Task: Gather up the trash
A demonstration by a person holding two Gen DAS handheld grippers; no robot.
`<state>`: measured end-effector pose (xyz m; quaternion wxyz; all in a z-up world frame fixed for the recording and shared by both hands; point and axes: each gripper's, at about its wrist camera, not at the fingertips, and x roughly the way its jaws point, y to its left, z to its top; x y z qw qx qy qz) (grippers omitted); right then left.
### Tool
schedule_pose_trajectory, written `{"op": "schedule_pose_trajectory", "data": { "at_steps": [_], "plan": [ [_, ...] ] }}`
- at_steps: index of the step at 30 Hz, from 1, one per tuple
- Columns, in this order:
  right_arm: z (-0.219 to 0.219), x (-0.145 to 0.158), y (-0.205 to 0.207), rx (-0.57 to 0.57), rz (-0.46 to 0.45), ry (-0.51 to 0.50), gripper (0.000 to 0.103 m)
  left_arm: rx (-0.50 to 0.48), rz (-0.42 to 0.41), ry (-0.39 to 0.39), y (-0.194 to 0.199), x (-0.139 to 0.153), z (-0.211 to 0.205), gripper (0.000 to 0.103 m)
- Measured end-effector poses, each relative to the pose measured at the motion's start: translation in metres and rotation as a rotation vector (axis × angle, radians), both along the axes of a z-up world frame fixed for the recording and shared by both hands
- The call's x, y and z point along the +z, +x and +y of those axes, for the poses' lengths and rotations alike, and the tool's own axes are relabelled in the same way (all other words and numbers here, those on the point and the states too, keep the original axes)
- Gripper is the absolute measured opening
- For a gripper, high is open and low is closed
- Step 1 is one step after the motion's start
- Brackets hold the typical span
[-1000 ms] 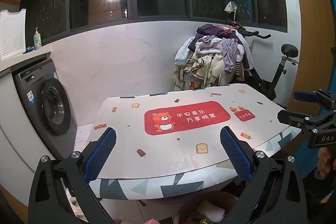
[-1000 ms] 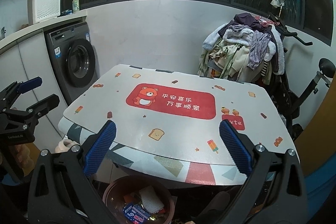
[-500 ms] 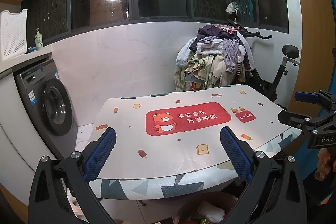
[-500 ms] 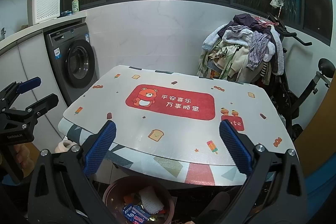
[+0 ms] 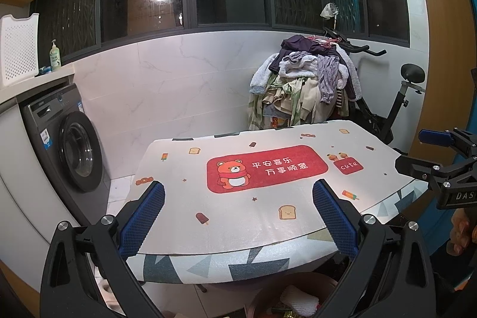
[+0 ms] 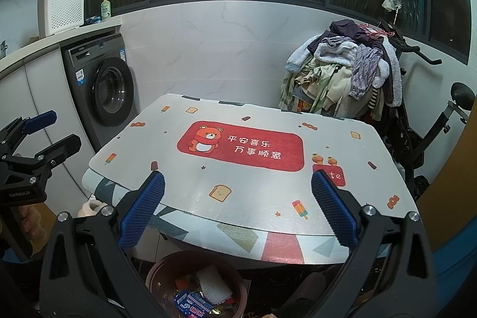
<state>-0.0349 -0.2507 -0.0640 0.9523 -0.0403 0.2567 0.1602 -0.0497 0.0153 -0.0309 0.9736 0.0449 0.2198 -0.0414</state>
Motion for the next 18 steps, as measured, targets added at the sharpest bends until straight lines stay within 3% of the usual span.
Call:
{"op": "schedule_pose_trajectory", "data": {
  "at_steps": [18],
  "plan": [
    [-0.0006, 0.0, 0.0006, -0.006, 0.007, 0.002, 0.097, 0.008, 0.013, 0.006, 0.0, -0.0006, -0.0012, 0.097]
  ]
}}
